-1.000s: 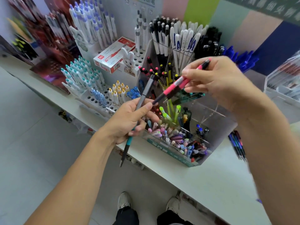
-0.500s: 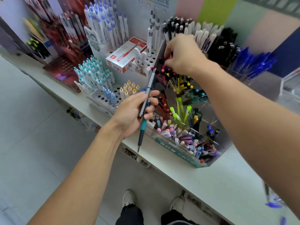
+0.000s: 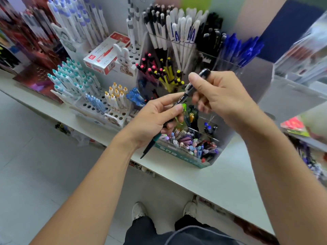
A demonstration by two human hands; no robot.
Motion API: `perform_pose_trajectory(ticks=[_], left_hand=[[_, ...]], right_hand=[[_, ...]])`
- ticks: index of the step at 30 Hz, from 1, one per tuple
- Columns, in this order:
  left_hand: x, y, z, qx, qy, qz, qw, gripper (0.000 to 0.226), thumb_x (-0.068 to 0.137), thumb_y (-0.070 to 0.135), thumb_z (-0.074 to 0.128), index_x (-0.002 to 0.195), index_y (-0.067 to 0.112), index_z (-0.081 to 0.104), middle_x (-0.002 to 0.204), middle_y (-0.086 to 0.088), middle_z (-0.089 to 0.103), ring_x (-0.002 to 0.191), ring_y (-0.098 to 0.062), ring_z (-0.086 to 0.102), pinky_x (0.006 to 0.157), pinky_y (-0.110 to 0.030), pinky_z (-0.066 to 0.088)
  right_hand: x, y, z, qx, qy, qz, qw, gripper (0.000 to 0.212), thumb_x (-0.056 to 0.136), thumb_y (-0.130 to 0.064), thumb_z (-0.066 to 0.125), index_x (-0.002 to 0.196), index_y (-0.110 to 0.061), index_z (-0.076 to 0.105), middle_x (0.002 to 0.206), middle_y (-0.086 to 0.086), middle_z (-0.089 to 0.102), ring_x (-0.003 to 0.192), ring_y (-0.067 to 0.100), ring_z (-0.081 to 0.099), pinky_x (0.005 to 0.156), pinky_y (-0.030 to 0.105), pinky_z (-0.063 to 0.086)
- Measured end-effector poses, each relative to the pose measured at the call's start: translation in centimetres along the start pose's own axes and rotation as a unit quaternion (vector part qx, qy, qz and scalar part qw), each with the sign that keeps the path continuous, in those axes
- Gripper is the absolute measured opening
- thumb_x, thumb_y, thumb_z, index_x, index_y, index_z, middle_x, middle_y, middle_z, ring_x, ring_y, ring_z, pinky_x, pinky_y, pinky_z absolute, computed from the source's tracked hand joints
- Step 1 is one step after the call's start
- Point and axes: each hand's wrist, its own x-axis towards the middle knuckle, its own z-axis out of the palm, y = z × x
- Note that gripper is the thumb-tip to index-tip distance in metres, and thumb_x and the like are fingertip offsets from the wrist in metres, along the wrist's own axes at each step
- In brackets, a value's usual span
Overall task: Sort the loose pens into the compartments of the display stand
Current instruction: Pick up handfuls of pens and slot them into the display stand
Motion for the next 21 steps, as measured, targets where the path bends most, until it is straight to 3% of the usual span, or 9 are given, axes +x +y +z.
perform_pose_trajectory(ticks=[3,6,8,11,14,17,19,21], left_hand=[[1.2,-1.1,2.9,0.034,-0.034,-0.024,0.999,0.038,0.102,0.008,0.052,0.135,0.027,0.059,0.078,-0.002,0.060,0.057,-0.011,0.036,0.048,-0.020,0.030],[1.7,-1.8,4.9,0.000,-0.010,-0.058,0.998,0.050,0.098,-0.004,0.043,0.139,0.021,0.055,0.087,-0.006,0.067,0.063,-0.012,0.039,0.052,-0.023,0.034],[1.8,-2.2,5.5,-0.073,0.022,-0.062,0.995,0.060,0.089,-0.011,0.030,0.140,0.011,0.052,0.097,-0.011,0.069,0.066,-0.012,0.043,0.057,-0.025,0.037],[2.3,-2.5,5.6,-0.120,0.071,-0.036,0.990,0.063,0.090,-0.019,0.026,0.139,0.009,0.053,0.110,-0.010,0.066,0.072,-0.010,0.047,0.065,-0.026,0.042],[2.5,-2.6,5.5,-0.142,0.108,-0.010,0.984,0.057,0.095,-0.022,0.034,0.138,0.011,0.052,0.117,-0.008,0.066,0.083,-0.009,0.057,0.081,-0.025,0.050],[2.3,-2.7,5.4,-0.148,0.146,0.006,0.978,0.046,0.097,-0.017,0.044,0.136,0.008,0.050,0.126,-0.011,0.065,0.105,-0.011,0.069,0.096,-0.025,0.053],[2.1,-2.9,5.3,-0.145,0.168,0.004,0.975,0.039,0.095,-0.013,0.053,0.130,0.005,0.053,0.126,-0.011,0.067,0.114,-0.013,0.068,0.095,-0.023,0.054],[1.9,-2.9,5.3,-0.119,0.181,0.002,0.976,0.031,0.093,-0.010,0.060,0.120,0.006,0.059,0.117,-0.006,0.072,0.112,-0.010,0.068,0.090,-0.020,0.054]], right_hand=[[-2.6,2.9,-2.1,0.102,0.117,-0.003,0.988,0.029,0.100,-0.023,0.062,0.094,0.006,0.064,0.062,0.007,0.057,0.047,0.012,0.050,0.044,0.022,0.040],[-5.5,5.4,-4.9,0.083,0.284,-0.077,0.952,0.017,0.101,-0.022,0.061,0.084,-0.016,0.063,0.065,0.006,0.060,0.050,0.015,0.055,0.048,0.028,0.046],[-6.8,6.9,-6.2,-0.011,0.342,-0.107,0.934,0.017,0.099,-0.025,0.060,0.082,-0.029,0.060,0.067,0.000,0.062,0.057,0.018,0.059,0.058,0.034,0.049],[-6.5,8.8,-6.2,-0.197,0.259,-0.083,0.942,0.009,0.096,-0.021,0.062,0.087,-0.023,0.063,0.075,-0.009,0.062,0.068,0.008,0.056,0.070,0.028,0.045],[-5.4,10.0,-5.0,-0.337,0.135,-0.043,0.931,0.010,0.097,-0.019,0.059,0.104,-0.014,0.064,0.094,0.001,0.066,0.085,0.020,0.059,0.080,0.038,0.049],[-5.1,10.1,-4.2,-0.381,0.087,-0.019,0.920,0.013,0.099,-0.018,0.057,0.111,-0.013,0.061,0.098,0.005,0.068,0.086,0.025,0.058,0.076,0.042,0.051],[-4.9,9.9,-3.9,-0.394,0.081,-0.008,0.915,0.012,0.099,-0.021,0.061,0.107,-0.013,0.064,0.095,0.006,0.069,0.086,0.028,0.060,0.076,0.041,0.053],[-4.1,9.6,-3.9,-0.442,0.062,0.024,0.894,0.015,0.097,-0.026,0.065,0.101,-0.012,0.068,0.092,0.007,0.070,0.084,0.030,0.063,0.074,0.040,0.054]])
